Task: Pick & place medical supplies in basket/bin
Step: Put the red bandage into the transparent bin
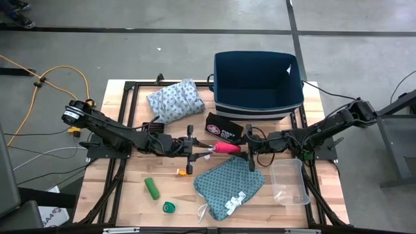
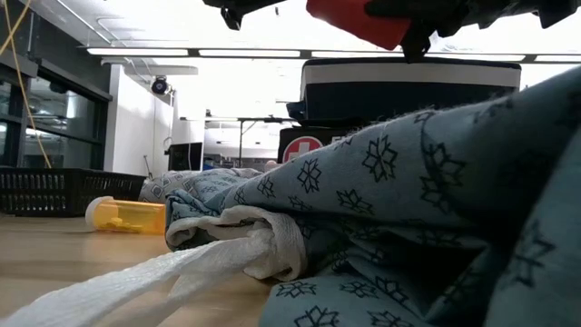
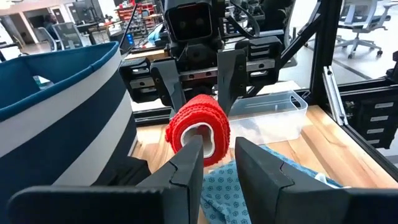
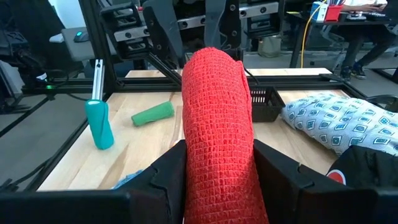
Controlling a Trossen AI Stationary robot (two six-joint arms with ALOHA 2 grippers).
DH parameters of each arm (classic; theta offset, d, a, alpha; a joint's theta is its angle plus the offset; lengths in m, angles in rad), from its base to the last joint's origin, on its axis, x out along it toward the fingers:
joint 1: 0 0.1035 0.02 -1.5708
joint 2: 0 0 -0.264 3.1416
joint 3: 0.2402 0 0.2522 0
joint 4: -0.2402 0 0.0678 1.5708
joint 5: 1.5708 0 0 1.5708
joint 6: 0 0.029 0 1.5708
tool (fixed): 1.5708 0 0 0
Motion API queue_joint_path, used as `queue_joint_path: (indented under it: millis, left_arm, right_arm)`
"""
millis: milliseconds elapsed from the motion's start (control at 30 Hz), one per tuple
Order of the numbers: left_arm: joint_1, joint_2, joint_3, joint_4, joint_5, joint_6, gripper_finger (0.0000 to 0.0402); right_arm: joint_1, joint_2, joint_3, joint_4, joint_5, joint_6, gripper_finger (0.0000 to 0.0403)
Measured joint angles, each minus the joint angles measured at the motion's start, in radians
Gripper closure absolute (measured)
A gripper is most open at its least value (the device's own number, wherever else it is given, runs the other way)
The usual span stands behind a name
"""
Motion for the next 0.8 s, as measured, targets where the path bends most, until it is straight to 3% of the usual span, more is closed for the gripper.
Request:
queue_joint_path:
  millis: [267,667,800]
  left_arm:
    - [0.0,0.0,0.0,0.001,0.0,-0.003,0.0314]
    - [0.0,0.0,0.0,0.001,0.002,-0.006,0.0314]
    - [0.0,0.0,0.0,0.001,0.003,-0.006,0.0314]
  right_arm:
    - [0.0,-0.044,0.0,-0.052,0.001,0.001,0.0256]
    - [0.066,-0.295,0.0,-0.433,-0.008,0.164,0.0256]
    - [0.121,-0.385,0.0,-0.539,-0.067,0.259,0.0256]
